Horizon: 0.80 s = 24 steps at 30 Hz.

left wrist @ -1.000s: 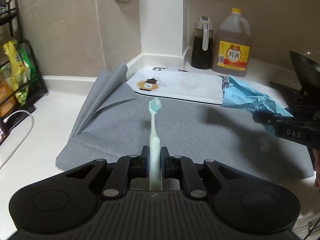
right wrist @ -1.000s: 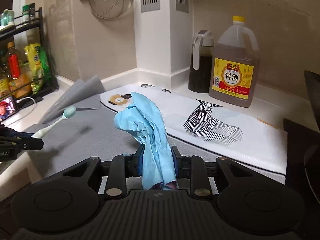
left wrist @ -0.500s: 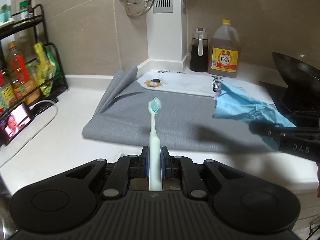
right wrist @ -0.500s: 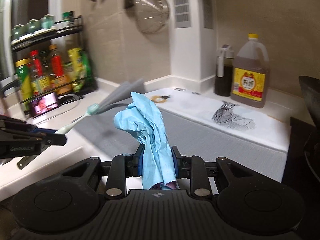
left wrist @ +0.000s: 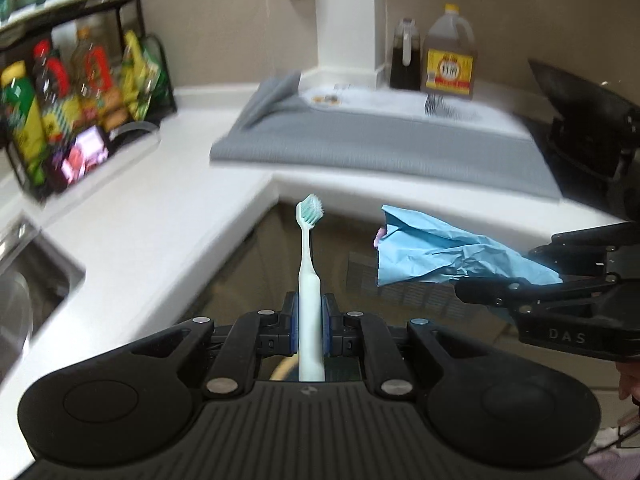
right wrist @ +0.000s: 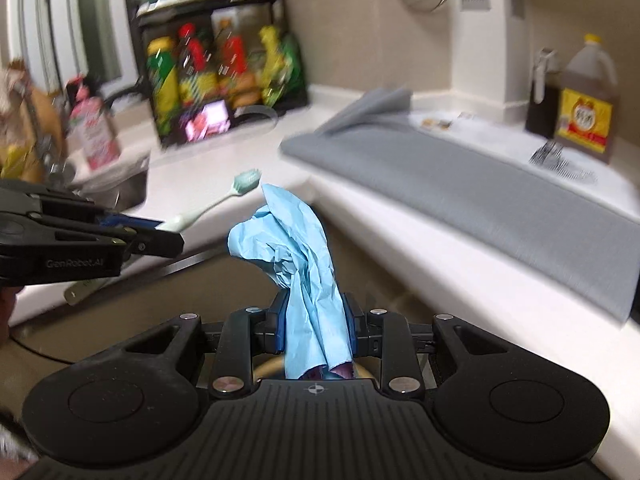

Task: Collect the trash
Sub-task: 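Carry the toothbrush and blue glove down toward the trash bin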

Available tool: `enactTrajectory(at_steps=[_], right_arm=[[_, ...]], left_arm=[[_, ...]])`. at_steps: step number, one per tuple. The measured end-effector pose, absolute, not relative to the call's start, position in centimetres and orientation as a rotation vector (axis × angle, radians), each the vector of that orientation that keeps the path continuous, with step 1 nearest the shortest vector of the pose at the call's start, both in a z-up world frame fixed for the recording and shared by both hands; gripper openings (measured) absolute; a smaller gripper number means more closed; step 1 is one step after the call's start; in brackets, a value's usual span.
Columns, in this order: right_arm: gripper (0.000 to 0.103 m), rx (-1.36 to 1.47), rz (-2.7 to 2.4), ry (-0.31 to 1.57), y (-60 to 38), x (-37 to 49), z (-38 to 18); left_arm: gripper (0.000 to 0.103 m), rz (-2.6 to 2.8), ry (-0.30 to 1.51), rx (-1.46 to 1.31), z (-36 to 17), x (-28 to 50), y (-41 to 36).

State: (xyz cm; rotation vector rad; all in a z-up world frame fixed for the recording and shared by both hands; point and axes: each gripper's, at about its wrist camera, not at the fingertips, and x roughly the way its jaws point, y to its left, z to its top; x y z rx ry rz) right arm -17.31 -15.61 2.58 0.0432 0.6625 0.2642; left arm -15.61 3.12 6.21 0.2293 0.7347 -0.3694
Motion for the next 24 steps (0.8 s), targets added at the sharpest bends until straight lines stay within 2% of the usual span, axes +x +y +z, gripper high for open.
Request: enactTrajectory(at_steps=[10,24], right_arm=[[0.029,-0.058,0.284,0.795,-12.8,-20.5,-1.7],[0.029,-0.092,0.284,0.814,-12.2,-20.9,-2.2]], left_arm=[[0.012,-0.337,0.841,0.227,0.7,-19.8,4.6],[0.012,-0.335,0.848,0.219,0.6,-20.2,4.4]])
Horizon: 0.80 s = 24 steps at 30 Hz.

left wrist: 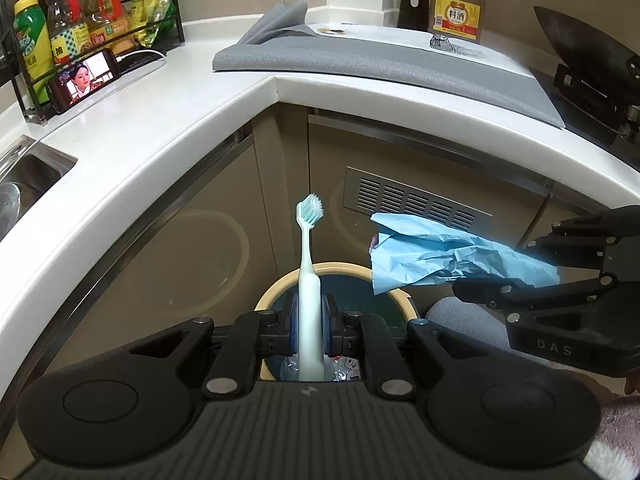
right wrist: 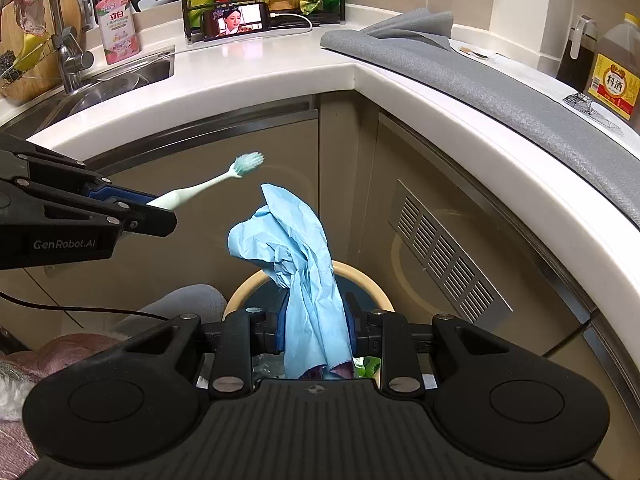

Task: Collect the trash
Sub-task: 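Carry the toothbrush and blue glove down toward the trash bin, then lower both tools into the bin opening holding the toothbrush and glove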

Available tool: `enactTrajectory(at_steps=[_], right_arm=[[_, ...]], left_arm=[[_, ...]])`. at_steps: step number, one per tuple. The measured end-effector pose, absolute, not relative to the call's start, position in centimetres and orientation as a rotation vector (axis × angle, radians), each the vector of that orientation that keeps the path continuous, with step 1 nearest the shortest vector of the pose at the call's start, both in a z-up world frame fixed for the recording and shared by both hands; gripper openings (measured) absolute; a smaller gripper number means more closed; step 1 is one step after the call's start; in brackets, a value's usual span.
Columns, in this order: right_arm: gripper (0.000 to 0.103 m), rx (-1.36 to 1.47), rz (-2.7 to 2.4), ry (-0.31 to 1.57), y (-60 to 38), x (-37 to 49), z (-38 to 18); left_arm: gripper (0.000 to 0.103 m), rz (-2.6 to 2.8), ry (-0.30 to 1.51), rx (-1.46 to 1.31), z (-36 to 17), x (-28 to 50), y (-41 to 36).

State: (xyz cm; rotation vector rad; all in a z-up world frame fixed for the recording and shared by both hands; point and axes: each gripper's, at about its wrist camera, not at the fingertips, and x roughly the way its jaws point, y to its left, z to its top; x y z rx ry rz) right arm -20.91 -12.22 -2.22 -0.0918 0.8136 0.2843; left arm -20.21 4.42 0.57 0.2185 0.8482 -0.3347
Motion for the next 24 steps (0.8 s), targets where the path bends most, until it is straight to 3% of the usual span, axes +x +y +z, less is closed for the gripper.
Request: enactTrajectory(at_steps=[24], right_arm=[[0.029,-0.083,0.285,0.835,-12.21,-20.39,-2.69]], left_arm=[[0.012,-0.337,0.859,0.225,0.30,-20.04,4.18]])
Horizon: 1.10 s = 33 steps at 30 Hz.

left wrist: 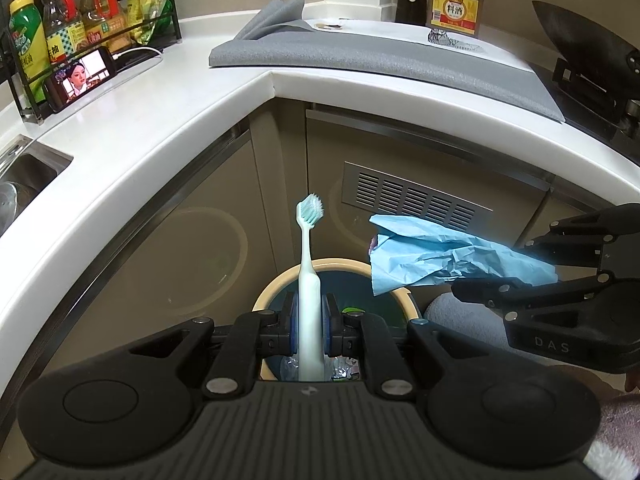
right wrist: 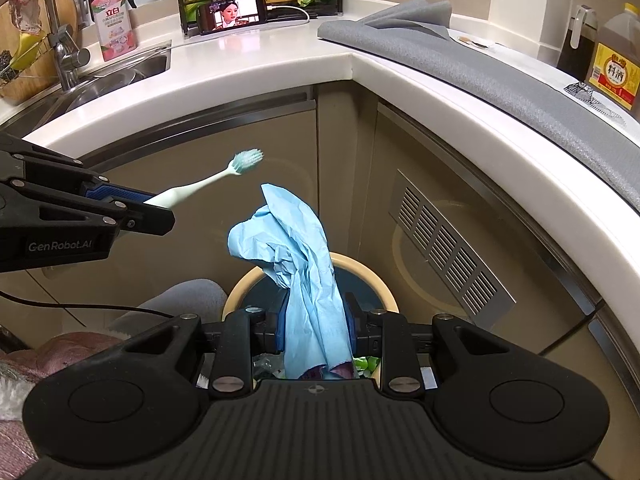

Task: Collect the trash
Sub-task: 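Lower both tools into the bin opening holding the toothbrush and glove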

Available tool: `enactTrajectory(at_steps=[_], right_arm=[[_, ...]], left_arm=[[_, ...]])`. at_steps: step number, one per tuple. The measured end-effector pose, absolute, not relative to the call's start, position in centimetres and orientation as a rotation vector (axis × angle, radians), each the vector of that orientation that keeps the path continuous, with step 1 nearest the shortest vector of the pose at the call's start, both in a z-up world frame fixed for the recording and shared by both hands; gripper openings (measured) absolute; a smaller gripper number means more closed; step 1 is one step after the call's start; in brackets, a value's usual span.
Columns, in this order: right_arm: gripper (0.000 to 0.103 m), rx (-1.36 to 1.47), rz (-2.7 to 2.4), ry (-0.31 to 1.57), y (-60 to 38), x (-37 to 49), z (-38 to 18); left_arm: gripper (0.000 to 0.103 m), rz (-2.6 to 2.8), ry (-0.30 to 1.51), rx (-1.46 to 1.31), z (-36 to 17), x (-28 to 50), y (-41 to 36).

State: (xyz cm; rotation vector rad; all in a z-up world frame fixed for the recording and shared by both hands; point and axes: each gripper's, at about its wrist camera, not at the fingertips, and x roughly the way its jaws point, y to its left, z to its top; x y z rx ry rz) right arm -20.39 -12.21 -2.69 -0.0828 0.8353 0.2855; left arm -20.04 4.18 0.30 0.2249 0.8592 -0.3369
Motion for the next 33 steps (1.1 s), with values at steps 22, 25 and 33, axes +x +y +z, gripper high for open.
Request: enactTrajectory(at_steps=[22,25,33], right_arm=[[0.029,-0.077,0.288,0.892,-12.3,-19.0,-3.7],[0.029,-0.075,0.288,0.903,-12.3,-18.8,-3.9],[0.029,-0.078,0.285,0.928,-12.1,-18.0,-4.2]], left_arm=[[0.012,-0.339,0.909,0.223,-1.1,-18.6,3.9],[0.012,-0.341,0.919,0.222,-1.4,-18.3,3.9],[0.012,-0.342,0.941,0.220,-2.1,-17.4,3.9]])
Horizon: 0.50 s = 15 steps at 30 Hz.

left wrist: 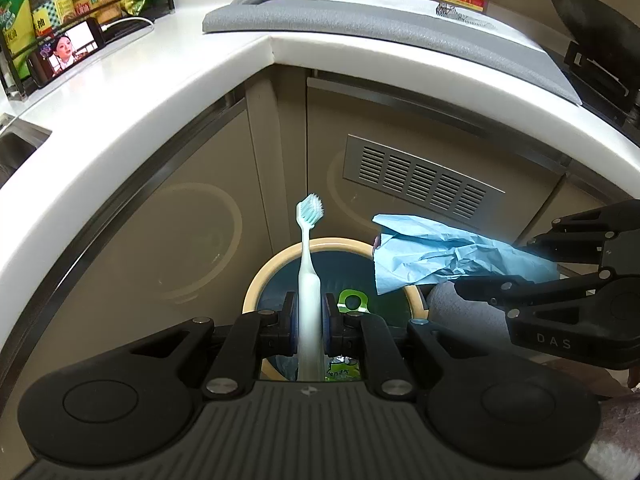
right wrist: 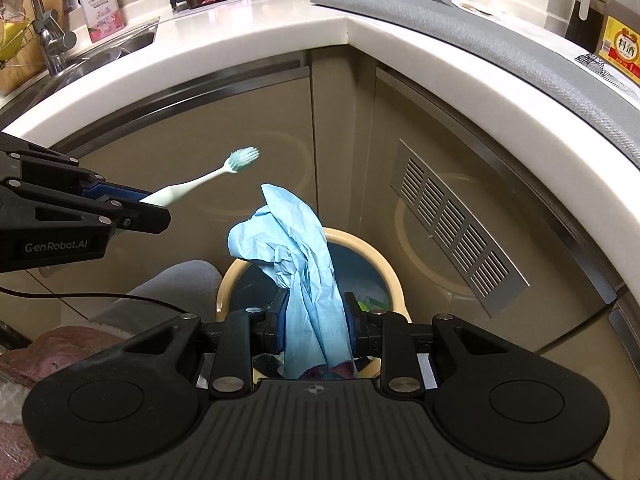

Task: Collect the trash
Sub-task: 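Lower both tools into the bin opening holding the toothbrush and glove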

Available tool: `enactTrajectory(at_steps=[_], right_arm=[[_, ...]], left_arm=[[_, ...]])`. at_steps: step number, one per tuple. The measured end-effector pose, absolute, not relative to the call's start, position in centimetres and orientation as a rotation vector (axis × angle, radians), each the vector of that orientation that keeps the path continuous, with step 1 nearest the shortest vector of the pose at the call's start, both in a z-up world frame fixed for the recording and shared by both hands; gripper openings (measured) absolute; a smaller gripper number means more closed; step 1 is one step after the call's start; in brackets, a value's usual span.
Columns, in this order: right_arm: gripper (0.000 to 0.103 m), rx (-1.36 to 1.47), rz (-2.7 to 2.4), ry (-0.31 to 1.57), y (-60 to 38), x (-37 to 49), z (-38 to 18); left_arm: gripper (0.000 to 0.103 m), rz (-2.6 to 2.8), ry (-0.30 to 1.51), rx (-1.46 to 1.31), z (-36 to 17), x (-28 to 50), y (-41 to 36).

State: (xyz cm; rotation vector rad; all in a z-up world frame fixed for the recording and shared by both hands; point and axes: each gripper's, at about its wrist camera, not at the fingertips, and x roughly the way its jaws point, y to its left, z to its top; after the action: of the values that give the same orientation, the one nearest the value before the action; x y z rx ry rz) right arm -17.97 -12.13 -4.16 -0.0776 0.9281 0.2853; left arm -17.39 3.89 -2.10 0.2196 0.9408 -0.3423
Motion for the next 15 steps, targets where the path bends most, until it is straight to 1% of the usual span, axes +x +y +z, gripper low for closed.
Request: enactTrajectory(at_steps=[15], right_arm=[[0.029,-0.084,0.282,0.986,-11.5,-15.8,-5.4]], left_arm=[[0.012,-0.343,0.992,0.209,-4.0,-15.5,3.5]])
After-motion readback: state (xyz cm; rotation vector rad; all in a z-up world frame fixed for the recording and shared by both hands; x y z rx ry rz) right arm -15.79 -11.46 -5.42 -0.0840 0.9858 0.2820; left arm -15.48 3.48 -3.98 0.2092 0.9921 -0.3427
